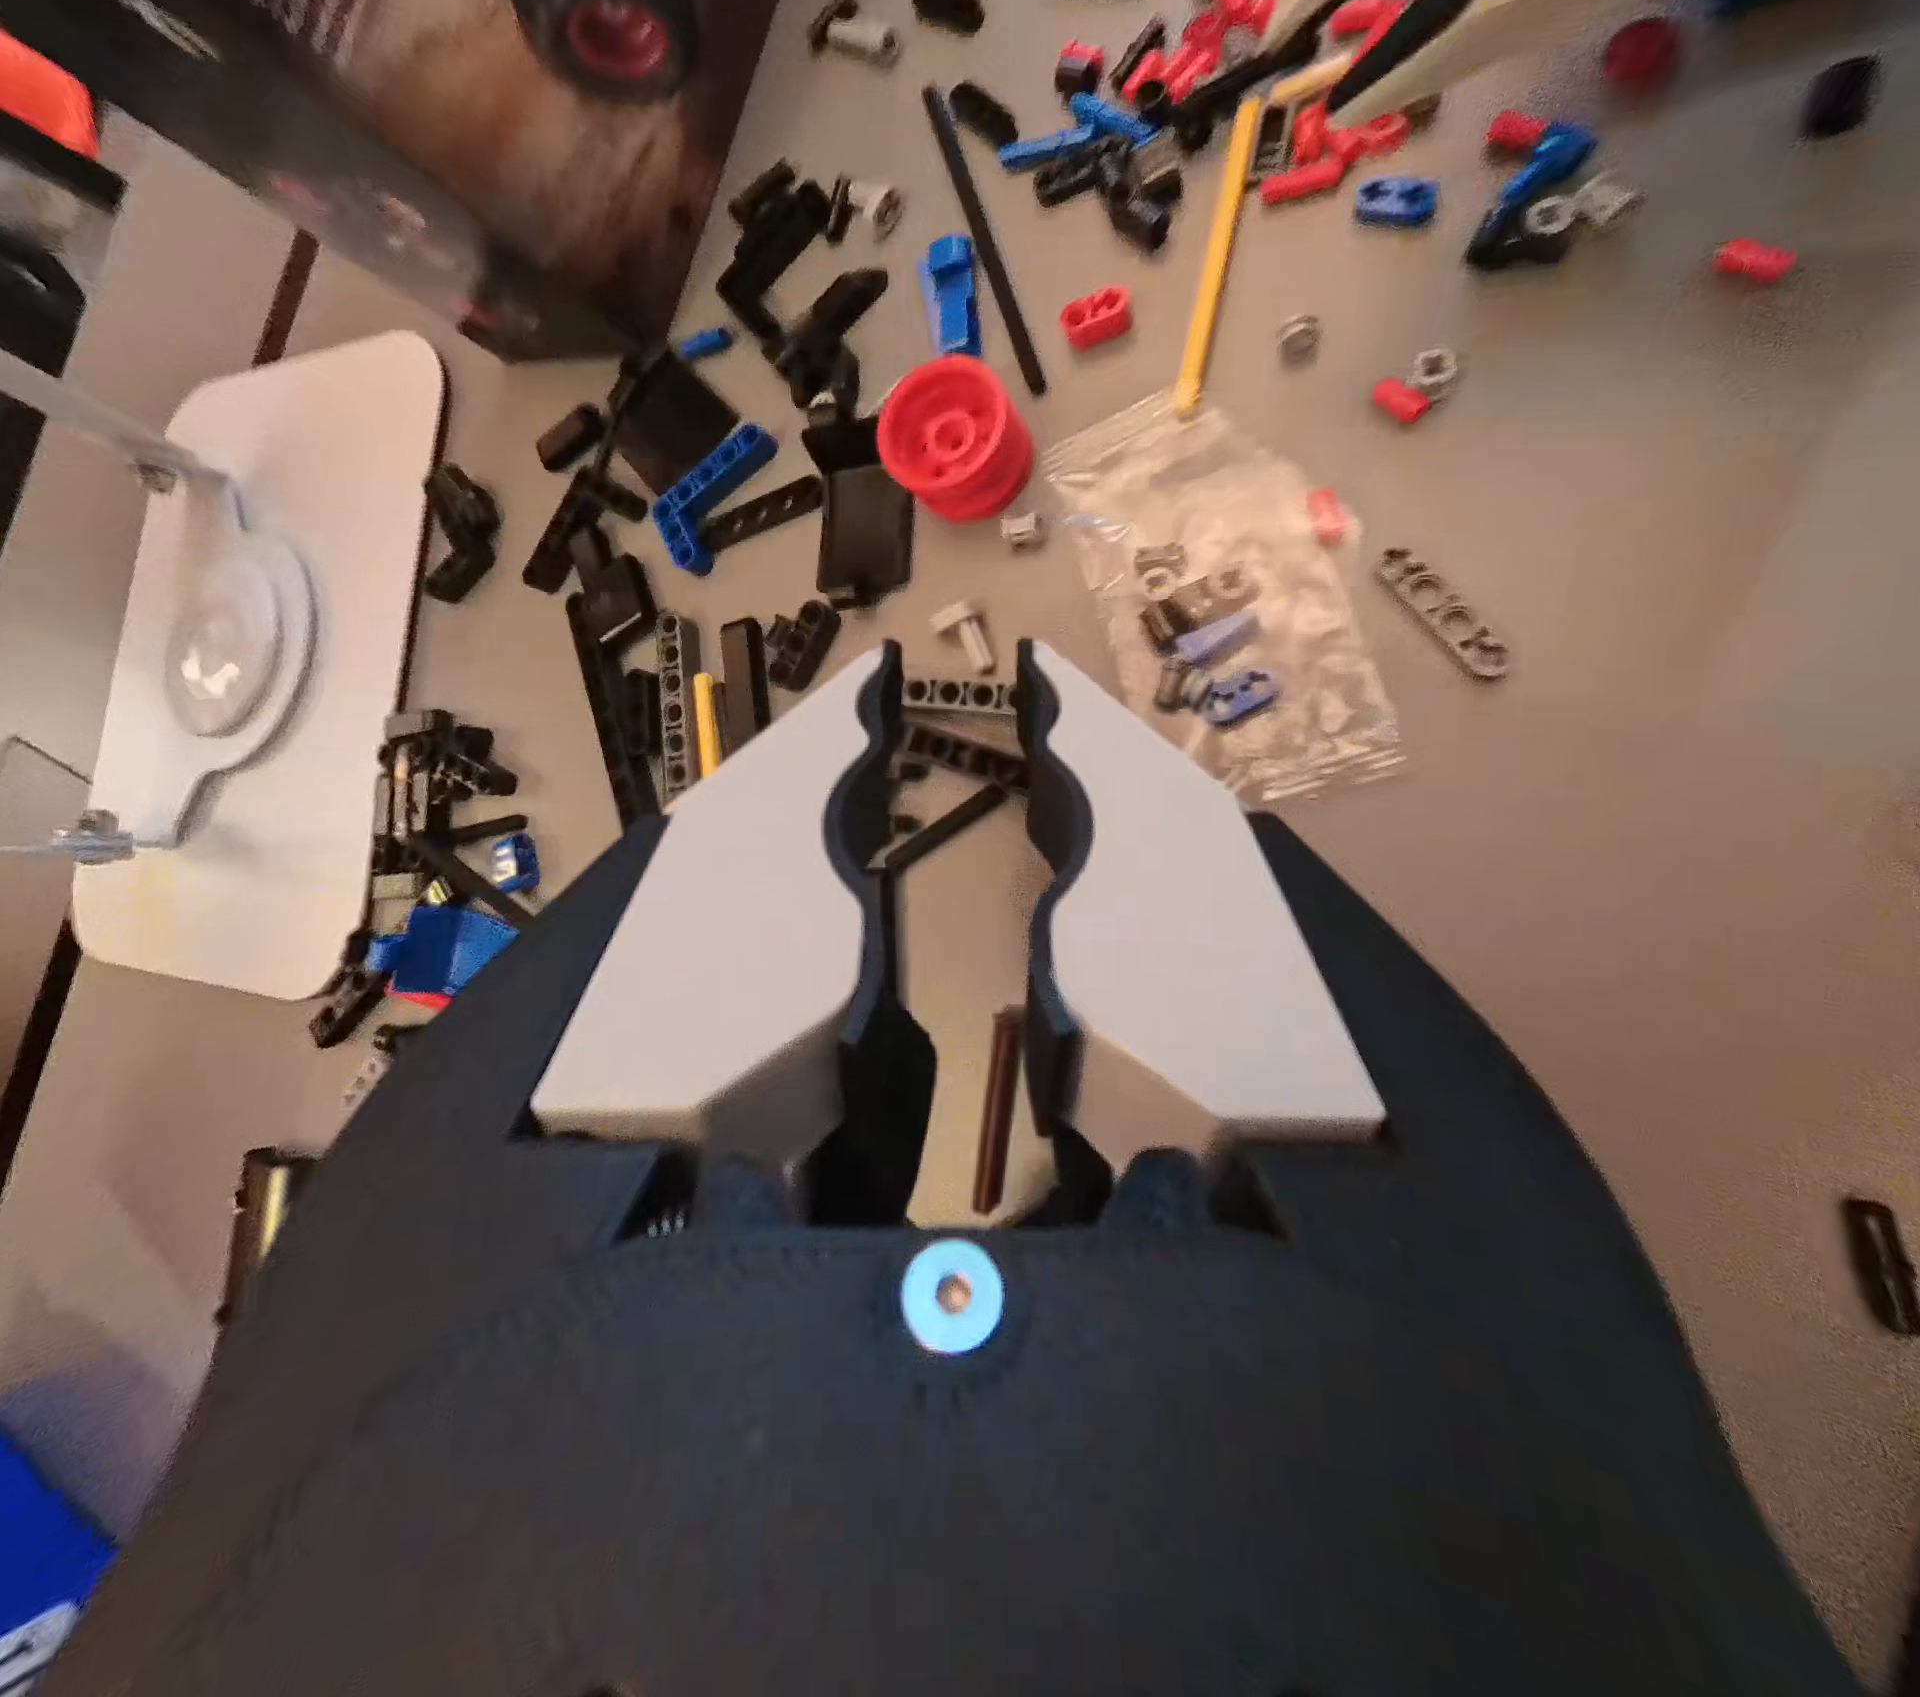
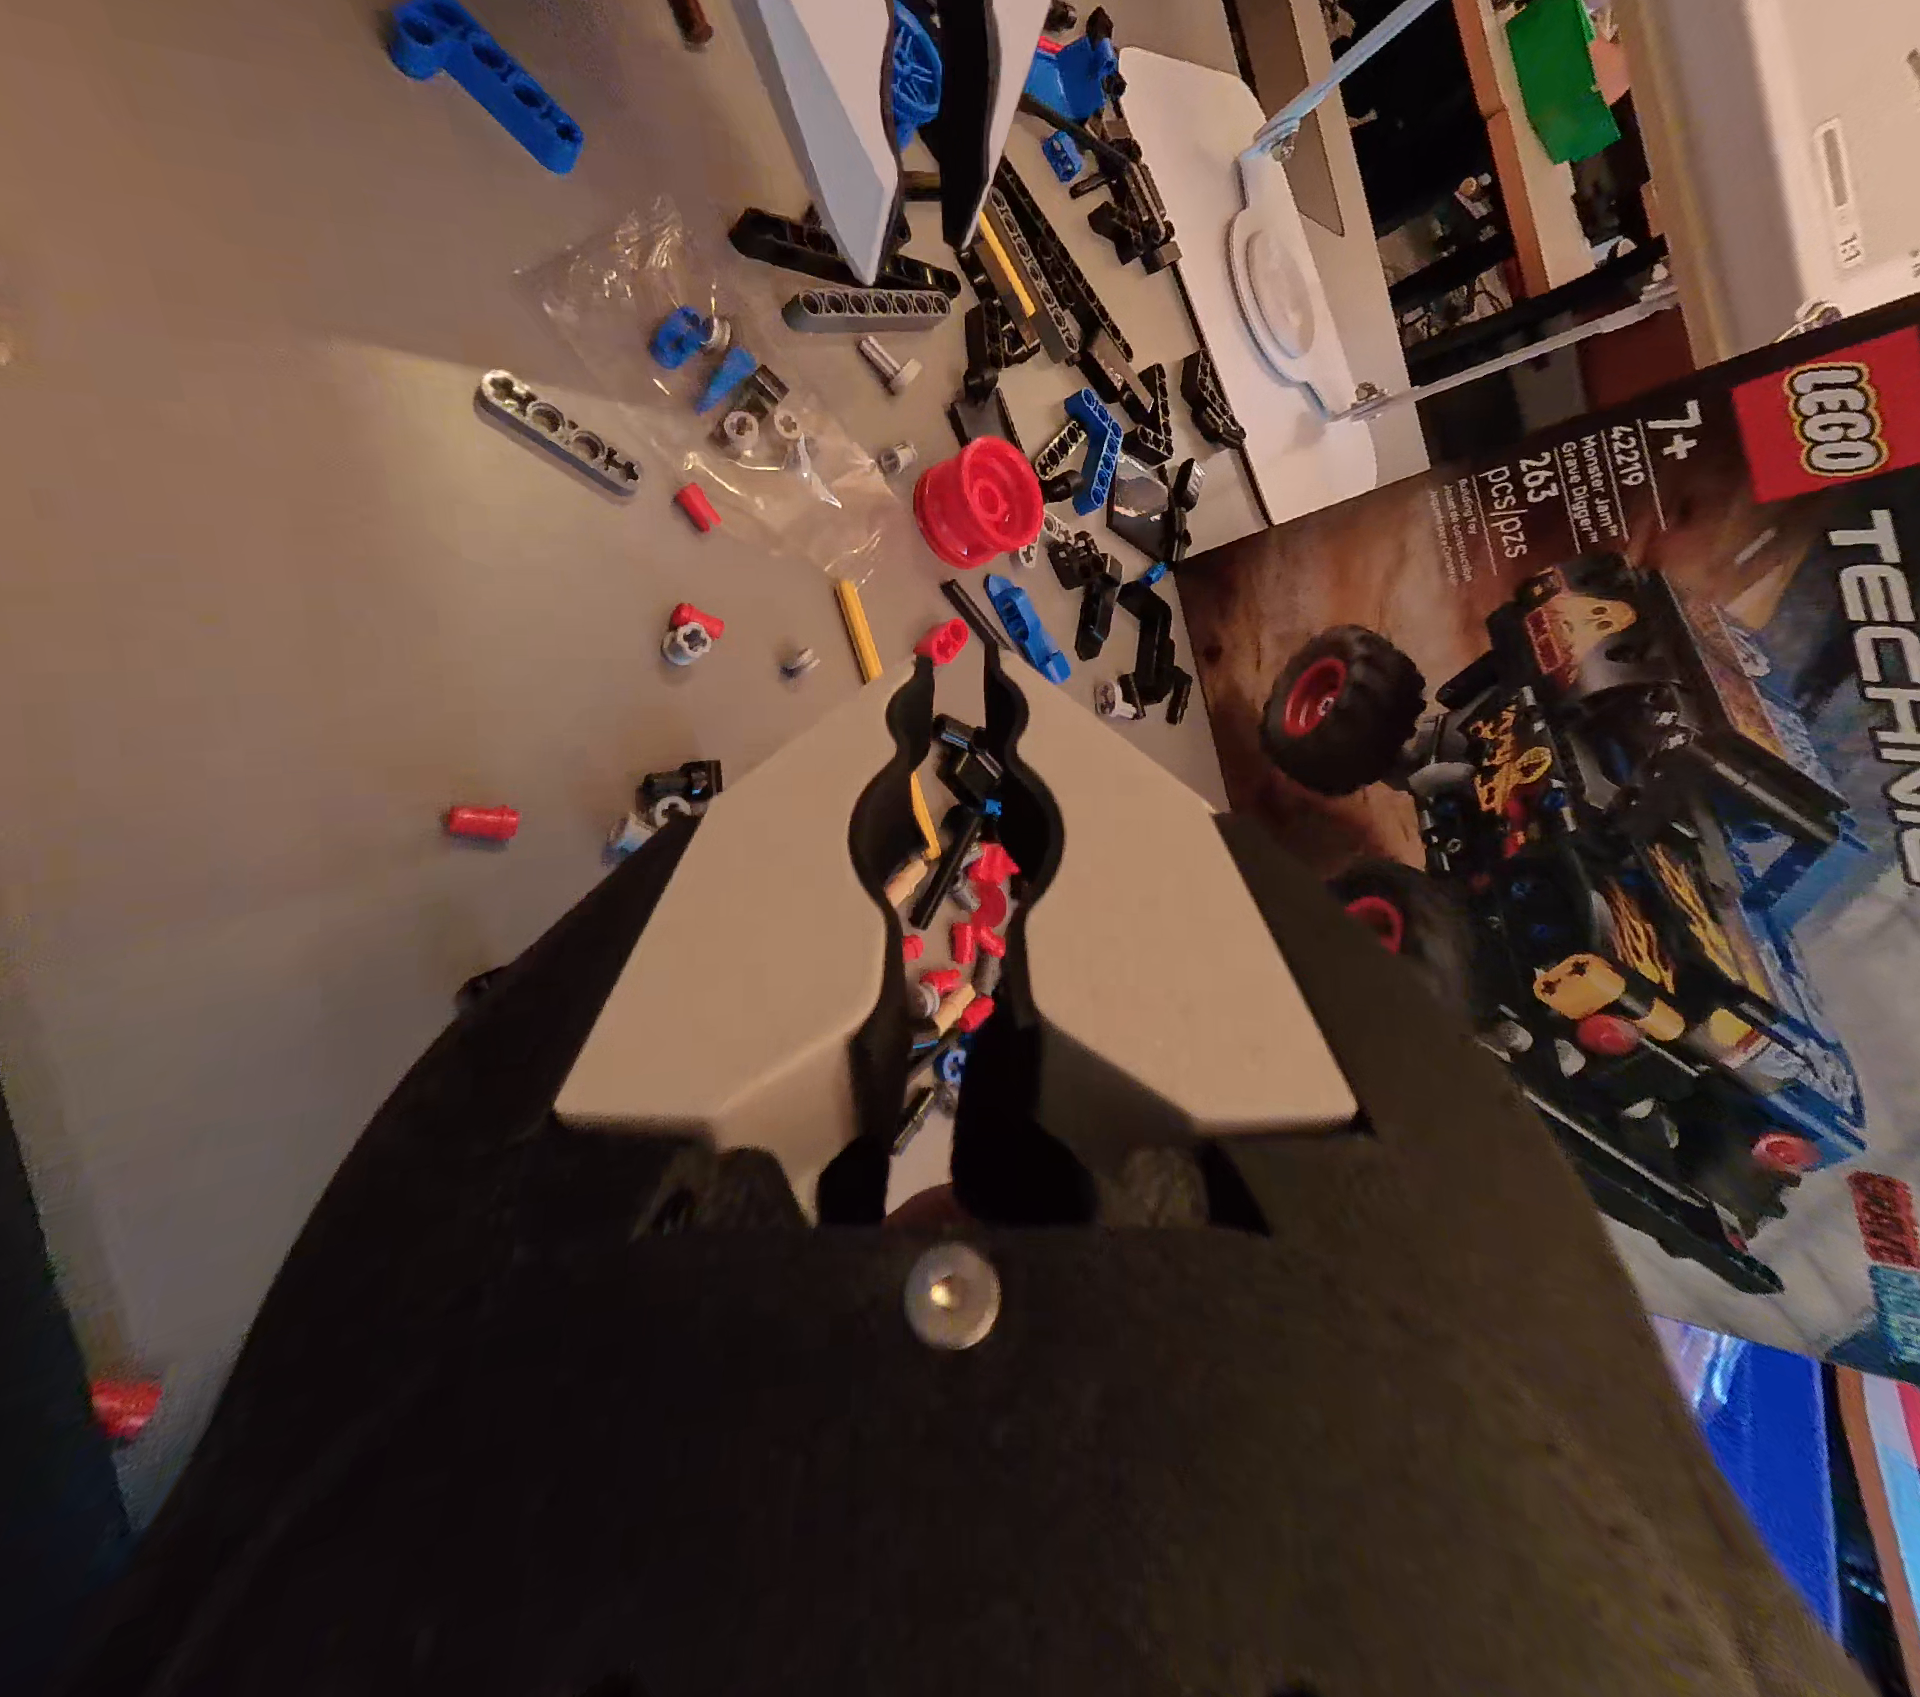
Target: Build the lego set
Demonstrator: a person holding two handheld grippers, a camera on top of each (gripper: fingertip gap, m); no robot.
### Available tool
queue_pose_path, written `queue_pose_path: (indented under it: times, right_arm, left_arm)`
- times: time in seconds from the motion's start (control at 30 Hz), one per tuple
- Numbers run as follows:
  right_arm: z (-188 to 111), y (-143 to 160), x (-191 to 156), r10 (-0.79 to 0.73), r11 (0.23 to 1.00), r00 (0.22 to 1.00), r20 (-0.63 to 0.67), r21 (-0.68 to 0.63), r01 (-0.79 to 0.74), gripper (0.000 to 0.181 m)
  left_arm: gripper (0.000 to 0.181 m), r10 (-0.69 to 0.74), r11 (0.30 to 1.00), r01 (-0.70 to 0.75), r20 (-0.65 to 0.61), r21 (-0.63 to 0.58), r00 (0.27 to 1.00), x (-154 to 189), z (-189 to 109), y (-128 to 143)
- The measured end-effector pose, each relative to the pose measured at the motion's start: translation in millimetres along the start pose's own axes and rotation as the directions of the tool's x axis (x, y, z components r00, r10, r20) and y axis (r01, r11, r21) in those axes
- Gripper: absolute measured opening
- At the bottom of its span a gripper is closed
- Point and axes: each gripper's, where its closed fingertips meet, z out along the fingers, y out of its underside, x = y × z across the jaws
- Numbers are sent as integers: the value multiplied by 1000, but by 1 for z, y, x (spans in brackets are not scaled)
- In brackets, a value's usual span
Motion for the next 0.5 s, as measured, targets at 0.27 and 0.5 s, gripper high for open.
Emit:
queue_pose_path:
  times: [0.27, 0.5]
  right_arm:
    - [2, 6, -1, 30, 1000, 1000, -4, -1, -30, 6]
    - [4, 4, 0, 49, 999, 999, 8, 14, -49, 6]
  left_arm:
    - [9, -36, 993, 25, -86, -118, 996, 2, 29, 11]
    - [3, -41, 993, 31, -88, -111, 995, 3, 32, 10]
